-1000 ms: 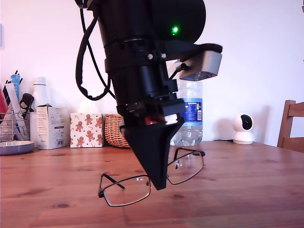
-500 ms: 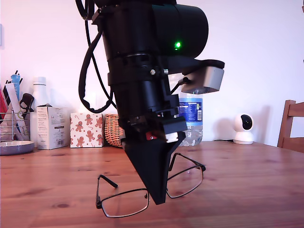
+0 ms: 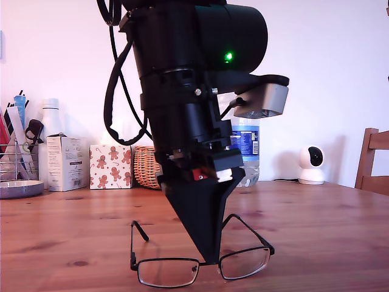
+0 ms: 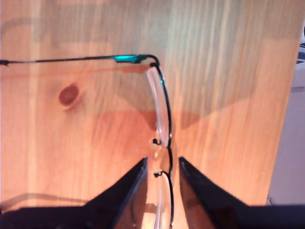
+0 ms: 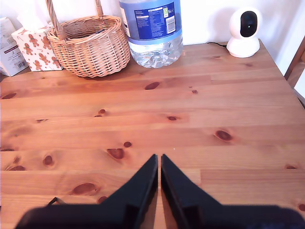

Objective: Pick up the glasses and open them, then place them back on the table

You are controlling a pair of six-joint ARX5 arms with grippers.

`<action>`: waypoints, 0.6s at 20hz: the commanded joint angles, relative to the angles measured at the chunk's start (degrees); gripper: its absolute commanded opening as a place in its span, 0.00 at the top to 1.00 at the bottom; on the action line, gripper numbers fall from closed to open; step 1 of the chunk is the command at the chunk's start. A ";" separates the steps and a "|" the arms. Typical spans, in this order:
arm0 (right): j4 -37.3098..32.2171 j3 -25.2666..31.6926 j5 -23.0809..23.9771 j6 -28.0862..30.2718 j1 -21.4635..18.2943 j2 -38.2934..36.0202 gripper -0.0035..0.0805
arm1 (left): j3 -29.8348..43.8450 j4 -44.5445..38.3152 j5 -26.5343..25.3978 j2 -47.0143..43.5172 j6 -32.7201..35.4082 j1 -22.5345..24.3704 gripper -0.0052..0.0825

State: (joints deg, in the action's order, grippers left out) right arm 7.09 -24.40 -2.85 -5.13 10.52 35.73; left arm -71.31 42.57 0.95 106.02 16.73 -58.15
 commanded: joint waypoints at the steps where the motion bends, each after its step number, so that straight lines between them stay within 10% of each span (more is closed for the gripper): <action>1: -0.46 0.22 -0.17 -0.50 -0.04 -0.13 0.97 | 0.70 -0.31 0.11 0.87 0.24 -0.24 0.73; 8: -0.44 0.22 -0.20 -0.50 -0.04 -0.11 0.97 | 0.70 0.59 0.11 -5.35 0.04 0.26 0.73; 12: -0.24 0.20 0.46 -0.46 -0.07 -0.11 0.97 | 0.70 2.19 0.13 -10.08 -0.26 0.55 0.98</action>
State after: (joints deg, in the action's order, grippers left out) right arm 7.18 -24.40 -2.52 -5.13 10.52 35.73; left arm -71.29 44.42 0.97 96.36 16.69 -57.91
